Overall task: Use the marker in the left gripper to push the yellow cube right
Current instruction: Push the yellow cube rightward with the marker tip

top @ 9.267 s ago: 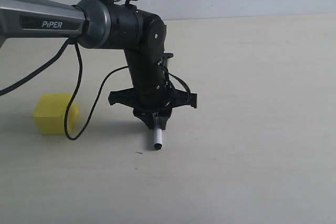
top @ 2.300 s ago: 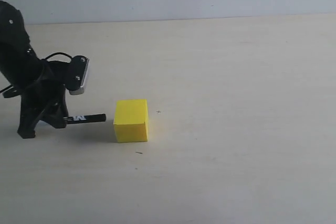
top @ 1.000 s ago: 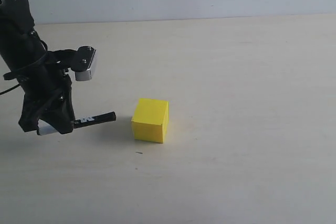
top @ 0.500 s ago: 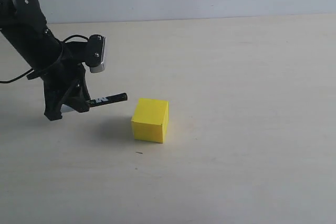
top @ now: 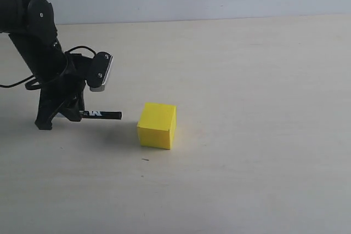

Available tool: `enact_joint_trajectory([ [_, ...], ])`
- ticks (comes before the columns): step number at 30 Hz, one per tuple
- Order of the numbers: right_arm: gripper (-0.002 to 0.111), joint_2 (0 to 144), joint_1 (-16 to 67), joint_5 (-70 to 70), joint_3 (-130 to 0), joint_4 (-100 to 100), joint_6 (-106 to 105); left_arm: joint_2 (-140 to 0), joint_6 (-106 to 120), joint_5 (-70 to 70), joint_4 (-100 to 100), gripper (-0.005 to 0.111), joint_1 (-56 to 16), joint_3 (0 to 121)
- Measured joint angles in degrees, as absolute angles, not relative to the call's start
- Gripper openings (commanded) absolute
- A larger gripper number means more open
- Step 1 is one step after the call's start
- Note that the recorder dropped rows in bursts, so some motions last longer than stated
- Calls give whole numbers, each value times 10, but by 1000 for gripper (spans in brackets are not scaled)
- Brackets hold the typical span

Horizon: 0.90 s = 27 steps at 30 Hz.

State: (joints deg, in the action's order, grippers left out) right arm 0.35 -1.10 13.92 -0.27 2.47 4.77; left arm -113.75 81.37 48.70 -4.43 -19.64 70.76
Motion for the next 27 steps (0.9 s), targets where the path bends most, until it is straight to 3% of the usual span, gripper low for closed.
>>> enact_joint_trajectory([
  [6, 0, 4, -11, 139, -3, 25, 48, -1137, 820, 495, -43, 0, -211, 708],
  [15, 0, 4, -11, 139, -3, 25, 48, -1137, 803, 476, -64, 0, -300, 708],
  [27, 0, 4, -11, 139, -3, 25, 48, -1150, 655, 551, -77, 0, -292, 708],
])
